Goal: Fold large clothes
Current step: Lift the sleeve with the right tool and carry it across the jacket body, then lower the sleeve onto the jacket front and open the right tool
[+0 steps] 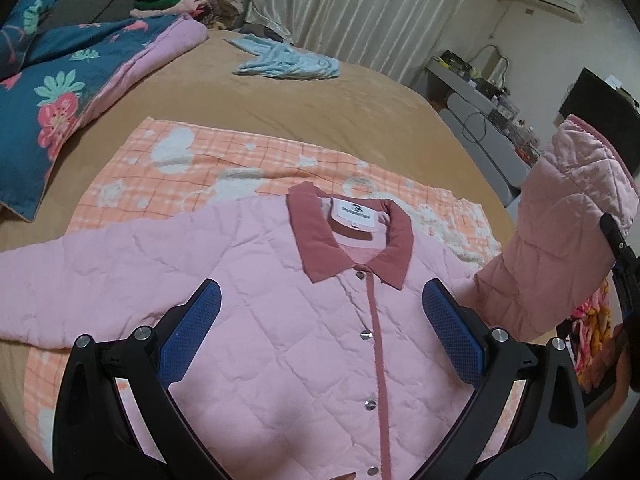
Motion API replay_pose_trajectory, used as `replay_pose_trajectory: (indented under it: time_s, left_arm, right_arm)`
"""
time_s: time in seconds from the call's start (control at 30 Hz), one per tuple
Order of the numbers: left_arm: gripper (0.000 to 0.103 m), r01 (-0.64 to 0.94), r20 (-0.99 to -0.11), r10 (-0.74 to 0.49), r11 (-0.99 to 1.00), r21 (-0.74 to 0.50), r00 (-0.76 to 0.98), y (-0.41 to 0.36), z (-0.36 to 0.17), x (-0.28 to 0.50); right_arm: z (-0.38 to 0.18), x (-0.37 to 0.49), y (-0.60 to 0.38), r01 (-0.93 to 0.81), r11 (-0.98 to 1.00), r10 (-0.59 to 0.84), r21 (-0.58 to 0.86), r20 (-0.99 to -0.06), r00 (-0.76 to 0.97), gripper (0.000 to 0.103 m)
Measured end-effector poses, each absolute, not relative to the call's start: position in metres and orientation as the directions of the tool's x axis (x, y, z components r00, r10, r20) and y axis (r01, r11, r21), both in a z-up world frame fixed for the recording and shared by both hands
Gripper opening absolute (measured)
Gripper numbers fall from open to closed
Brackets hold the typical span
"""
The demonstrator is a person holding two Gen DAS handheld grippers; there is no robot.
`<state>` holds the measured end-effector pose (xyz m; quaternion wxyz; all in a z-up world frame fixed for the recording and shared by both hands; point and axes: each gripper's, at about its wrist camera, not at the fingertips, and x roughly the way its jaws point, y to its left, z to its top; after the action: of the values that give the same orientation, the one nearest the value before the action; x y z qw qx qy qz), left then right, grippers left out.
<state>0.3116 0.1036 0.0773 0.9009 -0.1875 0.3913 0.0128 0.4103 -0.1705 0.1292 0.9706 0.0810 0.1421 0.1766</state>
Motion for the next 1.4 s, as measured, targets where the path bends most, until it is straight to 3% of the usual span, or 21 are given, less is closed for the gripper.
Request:
replay_pose_trajectory:
  time_s: [0.73,1.13,1.33,1.4]
  left_arm:
    - [0.095,-0.205,-0.643,-0.255,0.809,-0.551,0.722,0.16,0.044,0.288]
    - [0.095,-0.22,-0.588,-0.393,0.668,-0.711,0.707,0.18,0.008,0.29]
    - [0.095,-0.256,-0.606,-0.406,0.644,-0.721,0.684,0.185,-0.009,0.29]
    - [0.095,-0.265,-0.61,-0.418,0.634,-0.727,0.673,0.185,-0.015,0.289]
  right_arm:
    - [0.045,0.402,-0.047,-0.486,0.867,0.49,0.111,-0.367,0.79,0.021]
    - [-0.02,0.388,0.012,-0.608,0.789,0.557,0.092,-0.526,0.643,0.022]
    - [-0.051,0.372,0.036,-0.67,0.736,0.575,0.094,-0.609,0.546,0.029]
    - [-0.06,0.369,0.041,-0.683,0.722,0.579,0.108,-0.635,0.511,0.037]
